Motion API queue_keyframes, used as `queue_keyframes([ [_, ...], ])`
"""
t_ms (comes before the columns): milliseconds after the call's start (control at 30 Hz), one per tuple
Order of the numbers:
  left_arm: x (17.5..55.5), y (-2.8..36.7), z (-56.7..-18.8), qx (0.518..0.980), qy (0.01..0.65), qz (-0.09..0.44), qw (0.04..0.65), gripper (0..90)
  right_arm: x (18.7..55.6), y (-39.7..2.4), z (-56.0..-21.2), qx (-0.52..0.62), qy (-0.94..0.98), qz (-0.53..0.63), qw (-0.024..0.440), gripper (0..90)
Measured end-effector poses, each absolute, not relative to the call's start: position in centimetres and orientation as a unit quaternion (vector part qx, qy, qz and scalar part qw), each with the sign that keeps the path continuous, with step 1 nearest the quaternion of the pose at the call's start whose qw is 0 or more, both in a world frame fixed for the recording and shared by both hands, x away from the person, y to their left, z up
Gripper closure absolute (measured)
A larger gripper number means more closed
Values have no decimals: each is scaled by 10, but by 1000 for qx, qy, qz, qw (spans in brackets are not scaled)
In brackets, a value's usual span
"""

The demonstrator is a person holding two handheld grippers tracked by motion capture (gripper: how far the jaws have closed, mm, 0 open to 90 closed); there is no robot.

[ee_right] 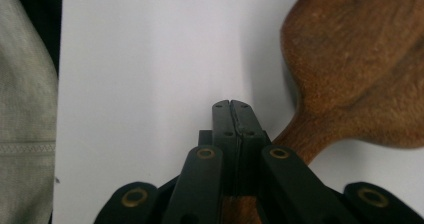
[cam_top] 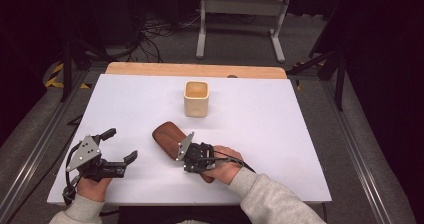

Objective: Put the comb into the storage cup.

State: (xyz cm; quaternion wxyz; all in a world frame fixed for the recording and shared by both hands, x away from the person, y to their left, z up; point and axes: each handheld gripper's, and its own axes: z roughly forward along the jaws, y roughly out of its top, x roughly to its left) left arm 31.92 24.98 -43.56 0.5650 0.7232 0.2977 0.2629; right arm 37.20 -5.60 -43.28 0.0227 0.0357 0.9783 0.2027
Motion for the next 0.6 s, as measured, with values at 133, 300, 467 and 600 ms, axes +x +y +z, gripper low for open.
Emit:
queue_keyframes([
  [133, 319, 249, -436, 724, 297, 264, 564, 12, 376, -63, -433, 44, 978, 200, 27, 900],
  [300, 319, 250, -435, 725, 298, 263, 563, 12, 380, -70, -432, 55, 978, 198, 33, 900],
  [467, 319, 250, -435, 725, 298, 264, 563, 12, 385, -75, -431, 63, 978, 193, 44, 900],
  [600, 319, 250, -436, 724, 299, 263, 563, 12, 389, -79, -431, 73, 977, 192, 52, 900],
])
